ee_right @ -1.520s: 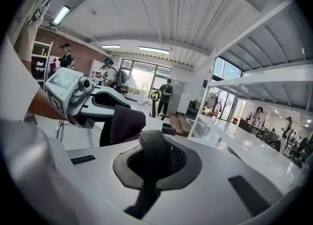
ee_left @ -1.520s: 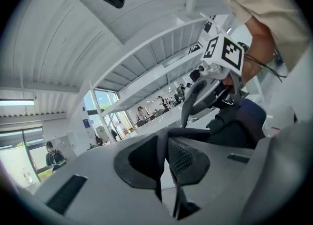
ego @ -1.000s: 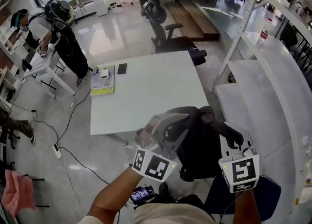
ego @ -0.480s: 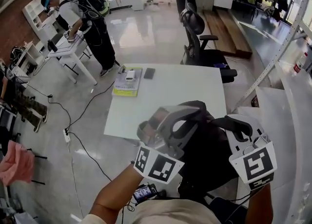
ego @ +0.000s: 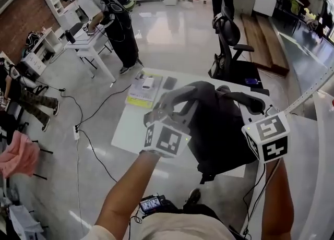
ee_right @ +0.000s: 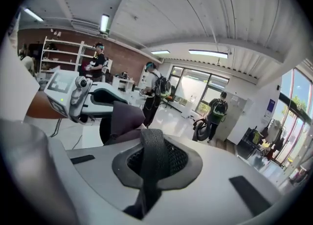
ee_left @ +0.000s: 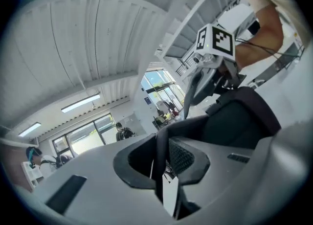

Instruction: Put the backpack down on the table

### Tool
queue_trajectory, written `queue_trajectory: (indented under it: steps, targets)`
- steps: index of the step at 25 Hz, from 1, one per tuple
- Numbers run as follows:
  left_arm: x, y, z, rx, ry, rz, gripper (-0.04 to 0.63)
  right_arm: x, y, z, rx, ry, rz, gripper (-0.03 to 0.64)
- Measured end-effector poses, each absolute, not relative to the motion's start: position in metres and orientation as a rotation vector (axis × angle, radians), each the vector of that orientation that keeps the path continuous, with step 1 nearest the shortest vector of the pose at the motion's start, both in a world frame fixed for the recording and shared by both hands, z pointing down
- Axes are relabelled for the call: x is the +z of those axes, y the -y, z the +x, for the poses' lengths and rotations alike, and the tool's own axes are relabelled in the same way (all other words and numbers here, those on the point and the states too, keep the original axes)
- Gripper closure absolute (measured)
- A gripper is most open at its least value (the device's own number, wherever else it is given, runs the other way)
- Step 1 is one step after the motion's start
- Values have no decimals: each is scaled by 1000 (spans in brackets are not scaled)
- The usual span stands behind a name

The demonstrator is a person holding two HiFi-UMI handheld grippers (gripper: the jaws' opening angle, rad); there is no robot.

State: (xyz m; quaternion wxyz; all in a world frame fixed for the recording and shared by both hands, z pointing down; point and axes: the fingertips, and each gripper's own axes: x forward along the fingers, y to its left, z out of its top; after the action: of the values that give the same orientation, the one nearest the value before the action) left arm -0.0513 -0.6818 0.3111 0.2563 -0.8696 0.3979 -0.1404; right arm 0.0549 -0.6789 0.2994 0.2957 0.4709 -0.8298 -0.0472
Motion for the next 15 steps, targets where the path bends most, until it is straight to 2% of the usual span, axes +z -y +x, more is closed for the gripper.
queue_trajectory:
  steps: [3,7,15]
  targets:
    - [332,714,-47,-410,-1082,-2347,541,309,718,67,-218,2090,1250,591]
    - [364,732,-3,-421,-955,-2347,523,330,758,126,-460,1747,1320,591]
    - [405,743,70,-480,-720,-2404,494,376,800,240,-519,1429,1431,591]
